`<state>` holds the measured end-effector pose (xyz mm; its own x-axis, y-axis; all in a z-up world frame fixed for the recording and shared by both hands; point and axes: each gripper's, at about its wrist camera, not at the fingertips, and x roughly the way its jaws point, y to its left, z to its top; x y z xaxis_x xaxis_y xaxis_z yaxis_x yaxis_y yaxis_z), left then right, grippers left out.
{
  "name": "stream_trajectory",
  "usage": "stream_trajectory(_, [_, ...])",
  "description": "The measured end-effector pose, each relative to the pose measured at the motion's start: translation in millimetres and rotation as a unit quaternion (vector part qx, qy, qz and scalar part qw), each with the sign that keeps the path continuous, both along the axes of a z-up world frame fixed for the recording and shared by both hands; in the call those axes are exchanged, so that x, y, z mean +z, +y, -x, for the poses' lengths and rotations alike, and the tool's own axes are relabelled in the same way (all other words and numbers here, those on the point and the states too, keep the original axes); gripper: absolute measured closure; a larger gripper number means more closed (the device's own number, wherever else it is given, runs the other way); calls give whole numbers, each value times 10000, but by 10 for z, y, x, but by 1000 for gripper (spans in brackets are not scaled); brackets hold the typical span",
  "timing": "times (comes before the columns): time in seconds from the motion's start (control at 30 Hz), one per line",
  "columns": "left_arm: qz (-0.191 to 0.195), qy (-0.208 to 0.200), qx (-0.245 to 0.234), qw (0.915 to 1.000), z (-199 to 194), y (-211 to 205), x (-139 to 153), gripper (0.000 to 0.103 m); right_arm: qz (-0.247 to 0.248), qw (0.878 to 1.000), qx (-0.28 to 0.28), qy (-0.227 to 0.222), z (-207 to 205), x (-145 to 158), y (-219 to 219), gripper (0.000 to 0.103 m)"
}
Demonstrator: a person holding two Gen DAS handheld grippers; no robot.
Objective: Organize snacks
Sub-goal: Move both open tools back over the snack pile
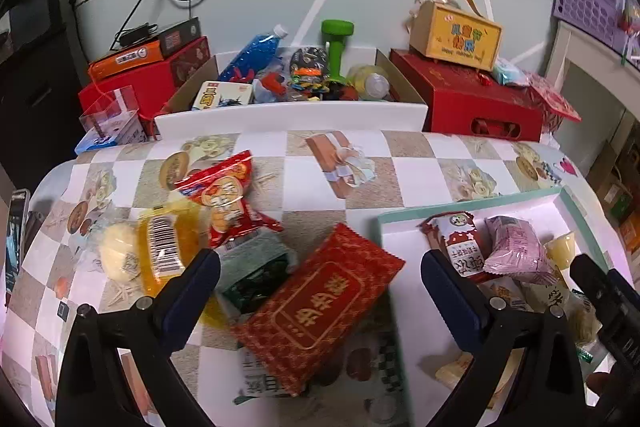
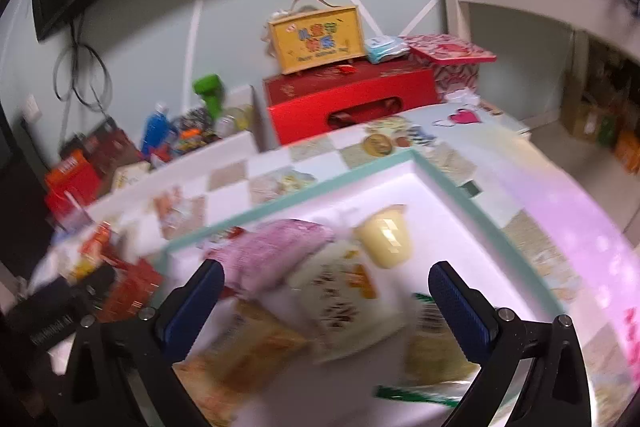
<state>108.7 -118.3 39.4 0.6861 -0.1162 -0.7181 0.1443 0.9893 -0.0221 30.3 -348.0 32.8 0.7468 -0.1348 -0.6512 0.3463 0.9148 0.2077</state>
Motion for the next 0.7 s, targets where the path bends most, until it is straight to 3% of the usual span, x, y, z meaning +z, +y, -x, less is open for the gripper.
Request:
stream_trajectory(0.1, [106, -74, 48, 9999, 47, 123, 30, 3, -264, 9995, 60, -170, -18, 27, 59, 0])
stream_trajectory(0.33, [454, -221, 148, 9986, 149, 490, 114, 3, -164, 9993, 321, -16, -138, 1, 362, 0])
stream_trajectory(0.7, [428, -180, 618, 9970, 219, 1098, 87, 3, -49, 9950, 999, -24, -328, -18, 1012, 0])
